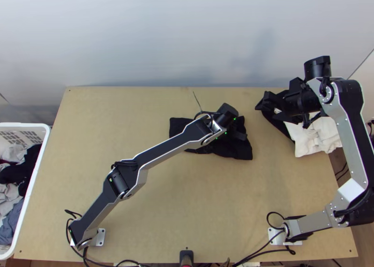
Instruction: Fold the t-shirt
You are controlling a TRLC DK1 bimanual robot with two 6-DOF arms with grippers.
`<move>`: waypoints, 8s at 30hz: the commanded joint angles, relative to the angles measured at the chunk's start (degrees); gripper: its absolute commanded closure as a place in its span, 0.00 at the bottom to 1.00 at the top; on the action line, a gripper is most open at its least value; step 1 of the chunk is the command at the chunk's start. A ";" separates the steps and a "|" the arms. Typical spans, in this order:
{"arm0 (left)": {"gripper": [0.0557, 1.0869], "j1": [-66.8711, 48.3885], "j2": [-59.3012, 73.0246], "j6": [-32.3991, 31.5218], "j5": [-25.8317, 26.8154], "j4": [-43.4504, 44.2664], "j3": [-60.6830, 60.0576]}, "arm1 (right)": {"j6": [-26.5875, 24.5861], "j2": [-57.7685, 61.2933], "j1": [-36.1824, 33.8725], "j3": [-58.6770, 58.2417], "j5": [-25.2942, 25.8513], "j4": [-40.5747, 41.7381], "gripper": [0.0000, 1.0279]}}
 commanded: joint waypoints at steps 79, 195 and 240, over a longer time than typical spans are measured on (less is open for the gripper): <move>0.05 34.27 -49.88 -0.08 0.86 -18.87 -40.83 | -64.40 4.56 38.89 -60.96 42.81 89.53 0.04; 0.05 37.52 -59.19 -0.61 2.62 -18.26 -49.09 | -98.24 -4.58 -27.21 -30.55 32.35 68.52 0.97; 0.05 38.75 -60.78 -0.52 2.53 -18.61 -51.90 | -33.82 0.52 -21.14 -3.75 31.21 31.61 0.04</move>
